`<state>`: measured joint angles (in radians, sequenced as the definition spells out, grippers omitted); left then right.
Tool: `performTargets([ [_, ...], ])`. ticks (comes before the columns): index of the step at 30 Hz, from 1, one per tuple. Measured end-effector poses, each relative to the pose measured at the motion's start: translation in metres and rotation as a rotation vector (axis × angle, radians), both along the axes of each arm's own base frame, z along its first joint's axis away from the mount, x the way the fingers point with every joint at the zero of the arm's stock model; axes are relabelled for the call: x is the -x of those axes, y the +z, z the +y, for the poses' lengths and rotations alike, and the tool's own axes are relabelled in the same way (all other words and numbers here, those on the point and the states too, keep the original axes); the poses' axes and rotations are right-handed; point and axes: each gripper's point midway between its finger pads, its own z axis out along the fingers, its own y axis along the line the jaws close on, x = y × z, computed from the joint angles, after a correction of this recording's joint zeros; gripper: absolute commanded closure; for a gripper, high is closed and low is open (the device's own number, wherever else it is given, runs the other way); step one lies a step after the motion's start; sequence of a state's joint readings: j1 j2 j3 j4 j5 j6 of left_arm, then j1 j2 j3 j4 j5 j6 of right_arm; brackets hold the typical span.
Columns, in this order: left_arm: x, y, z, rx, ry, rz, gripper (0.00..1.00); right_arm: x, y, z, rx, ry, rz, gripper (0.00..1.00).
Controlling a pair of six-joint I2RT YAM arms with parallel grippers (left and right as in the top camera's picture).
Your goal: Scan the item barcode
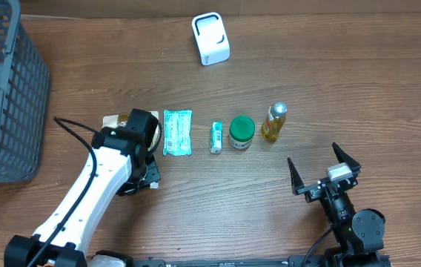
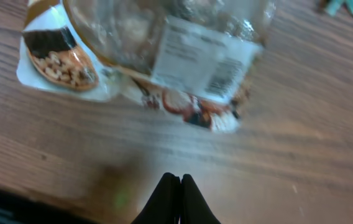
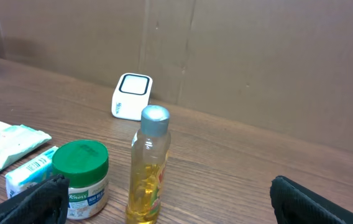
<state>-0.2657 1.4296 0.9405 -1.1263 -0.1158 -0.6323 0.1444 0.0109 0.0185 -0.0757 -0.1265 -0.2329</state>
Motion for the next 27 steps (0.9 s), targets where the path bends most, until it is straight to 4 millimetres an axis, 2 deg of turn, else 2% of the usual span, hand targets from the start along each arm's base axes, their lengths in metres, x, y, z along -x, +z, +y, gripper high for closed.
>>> performTargets([
  [7, -0.007, -0.017, 0.005, -0.025, 0.027, -0.055, 0.96, 0.000, 0.000, 0.000, 0.000, 0.000, 0.000, 0.00],
  [16, -0.025, -0.016, 0.012, -0.073, 0.048, -0.139, 0.96, 0.000, 0.000, 0.000, 0.000, 0.000, 0.000, 0.00],
  [27, -0.018, -0.027, 0.009, -0.061, 0.048, -0.077, 0.96, 0.000, 0.000, 0.000, 0.000, 0.000, 0.000, 0.00],
])
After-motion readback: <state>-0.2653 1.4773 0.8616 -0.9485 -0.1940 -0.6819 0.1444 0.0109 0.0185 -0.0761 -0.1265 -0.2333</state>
